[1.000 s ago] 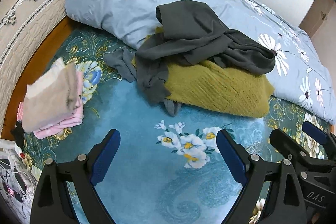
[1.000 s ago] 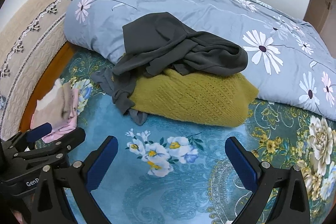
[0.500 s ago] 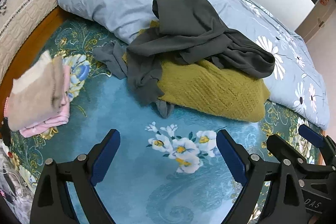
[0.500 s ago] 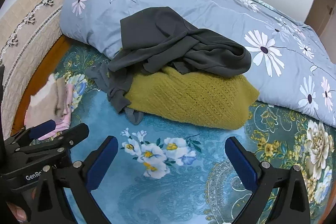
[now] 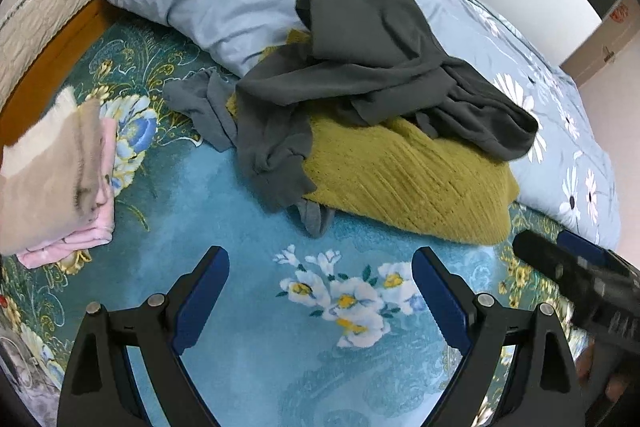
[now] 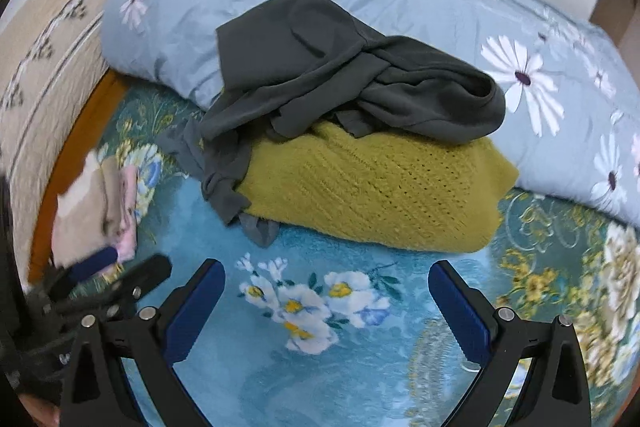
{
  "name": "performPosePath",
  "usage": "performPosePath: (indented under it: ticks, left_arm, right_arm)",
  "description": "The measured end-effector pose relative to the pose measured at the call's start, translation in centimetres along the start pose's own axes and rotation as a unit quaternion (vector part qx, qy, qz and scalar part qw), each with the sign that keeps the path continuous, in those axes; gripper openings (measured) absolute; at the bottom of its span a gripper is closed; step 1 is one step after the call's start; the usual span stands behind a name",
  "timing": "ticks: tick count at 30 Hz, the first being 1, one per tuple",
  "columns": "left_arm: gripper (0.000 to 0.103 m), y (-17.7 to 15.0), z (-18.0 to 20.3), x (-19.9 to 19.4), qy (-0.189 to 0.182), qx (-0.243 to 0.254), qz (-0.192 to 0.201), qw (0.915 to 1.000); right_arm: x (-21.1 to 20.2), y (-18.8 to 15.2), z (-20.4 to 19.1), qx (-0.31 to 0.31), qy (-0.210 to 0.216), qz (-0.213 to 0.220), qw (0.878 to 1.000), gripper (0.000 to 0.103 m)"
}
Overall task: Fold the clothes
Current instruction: 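Reach both grippers toward the dark grey sweatpants on the yellow sweater, then grasp the grey sweatpants with the right gripper and lift them off the sweater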
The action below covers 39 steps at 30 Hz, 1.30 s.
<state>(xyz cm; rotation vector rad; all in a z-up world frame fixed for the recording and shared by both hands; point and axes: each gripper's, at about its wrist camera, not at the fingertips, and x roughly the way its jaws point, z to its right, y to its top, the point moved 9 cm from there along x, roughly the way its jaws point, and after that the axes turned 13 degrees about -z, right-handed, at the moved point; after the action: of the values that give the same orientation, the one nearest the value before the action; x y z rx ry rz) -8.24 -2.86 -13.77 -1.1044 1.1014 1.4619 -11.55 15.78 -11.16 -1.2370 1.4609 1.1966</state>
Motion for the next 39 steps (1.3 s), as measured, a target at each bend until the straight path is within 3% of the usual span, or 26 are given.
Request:
performPosePath:
  ticks: [8, 13, 17, 24, 27, 31, 34, 39]
  left_arm:
    - [0.093, 1.6, -3.8, -0.3, -0.016, -0.035, 0.04, 0.9985]
    - [0.093, 0.7, -7.4, 1.4, -0.001, -0.068, 0.023, 0.9974]
    - [0.093, 0.1, -10.3, 2.6, 0.0, -0.107, 0.015, 0.9942]
    - [0.093, -1.2, -13.8, 3.7, 0.003, -0.149, 0.0, 0.9888]
    - [0.093, -1.5, -14.8, 4.0, 0.008, -0.155, -0.005, 0.9879]
    - [0.093, -1.7, -15.9, 3.8, 0.009, -0.166, -0.006, 0.9861]
    - [0.093, -1.4, -16.0, 3.3, 0.003, -0.171, -0.003, 0.9853]
    - [0.093, -0.7, -14.7, 1.5, -0.009, -0.15, 0.006, 0.9887]
  right_arm:
    - [3.3, 7.4, 0.9, 0.085, 0.099, -0.021, 0.991, 0.103]
    - [6.1, 12.6, 0.9, 0.168, 0.168, -0.024, 0.971, 0.103]
    - [9.2, 16.4, 1.3, 0.218, 0.195, -0.022, 0.956, 0.1]
    - [14.1, 20.1, 2.3, 0.28, 0.197, -0.036, 0.939, 0.076]
    - [15.5, 20.8, 3.0, 0.316, 0.215, -0.043, 0.923, 0.059]
    - [15.4, 21.7, 3.3, 0.342, 0.261, -0.037, 0.902, 0.028]
    - [13.5, 22.2, 3.4, 0.338, 0.3, -0.018, 0.892, 0.021]
    - [6.9, 22.0, 4.3, 0.309, 0.381, 0.044, 0.87, 0.02]
